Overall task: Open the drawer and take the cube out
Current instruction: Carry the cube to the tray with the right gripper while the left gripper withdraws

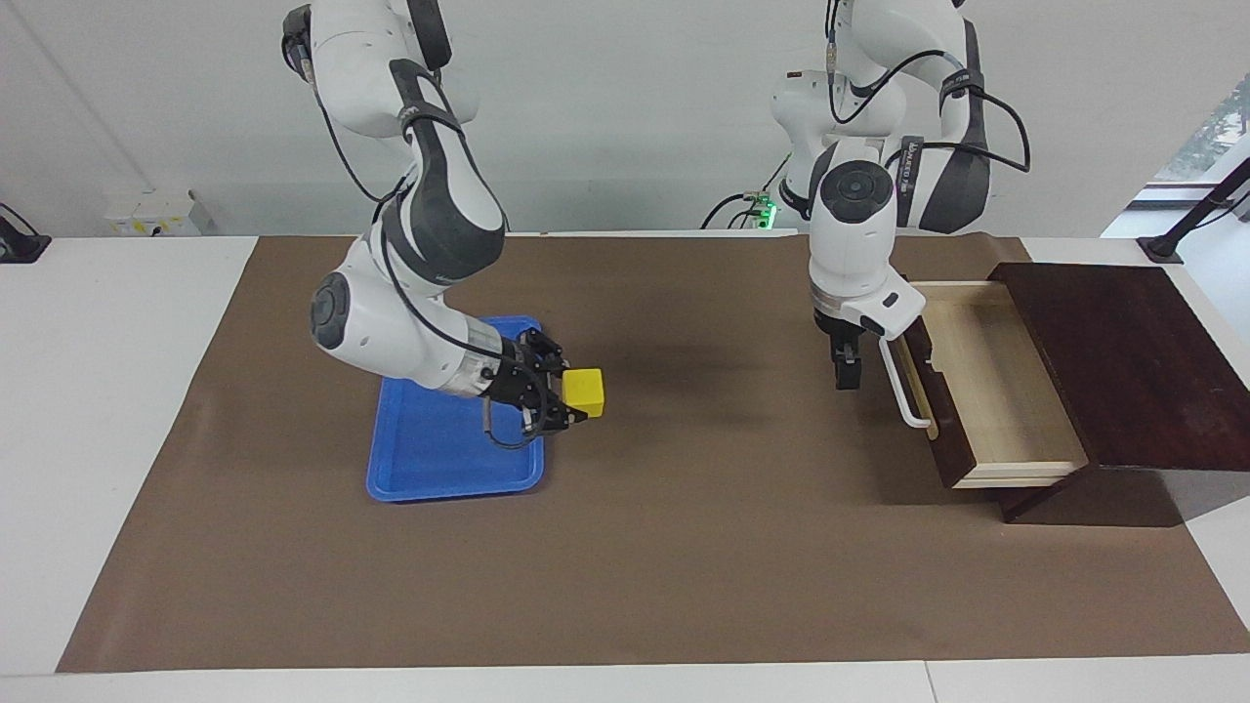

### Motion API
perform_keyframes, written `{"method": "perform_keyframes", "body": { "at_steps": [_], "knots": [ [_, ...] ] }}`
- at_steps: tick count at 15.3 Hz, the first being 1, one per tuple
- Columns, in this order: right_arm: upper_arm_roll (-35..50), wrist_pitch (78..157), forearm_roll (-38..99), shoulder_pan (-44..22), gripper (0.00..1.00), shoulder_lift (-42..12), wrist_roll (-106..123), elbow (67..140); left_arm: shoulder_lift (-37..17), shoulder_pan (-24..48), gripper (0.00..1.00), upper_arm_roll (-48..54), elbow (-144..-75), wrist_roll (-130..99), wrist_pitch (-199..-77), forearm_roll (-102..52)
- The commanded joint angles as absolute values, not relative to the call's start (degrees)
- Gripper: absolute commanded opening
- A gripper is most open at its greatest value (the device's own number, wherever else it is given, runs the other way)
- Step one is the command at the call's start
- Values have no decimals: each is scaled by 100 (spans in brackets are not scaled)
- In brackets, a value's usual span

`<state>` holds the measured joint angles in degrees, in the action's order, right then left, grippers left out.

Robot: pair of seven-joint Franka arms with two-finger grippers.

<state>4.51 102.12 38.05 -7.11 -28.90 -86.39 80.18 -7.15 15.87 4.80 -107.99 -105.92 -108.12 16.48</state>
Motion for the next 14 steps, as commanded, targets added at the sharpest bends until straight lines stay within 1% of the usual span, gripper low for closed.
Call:
{"method": "perform_keyframes", "body": {
  "at_steps": [1,3,9,12,14],
  "knots": [
    [492,9889,3569,-151,0,-2725,-7974,8348,-185,1223,100,510,-11662,-10056,-11240,2003],
    [483,9791,3271,113,0,-2629,-7665,8603,-184,951,100,510,-11689,-9888,-11381,2083],
    [475,9800,3076,922,0,-2092,-6111,10079,-228,449,100,510,-11628,-9212,-11434,2206],
    [475,9905,3076,1037,0,-1864,-5661,10730,-246,107,100,510,-11602,-8843,-11513,2215],
    [475,9905,3076,1116,0,-1811,-5625,10871,-272,-148,100,510,-11531,-8597,-11540,2276]
  ]
}}
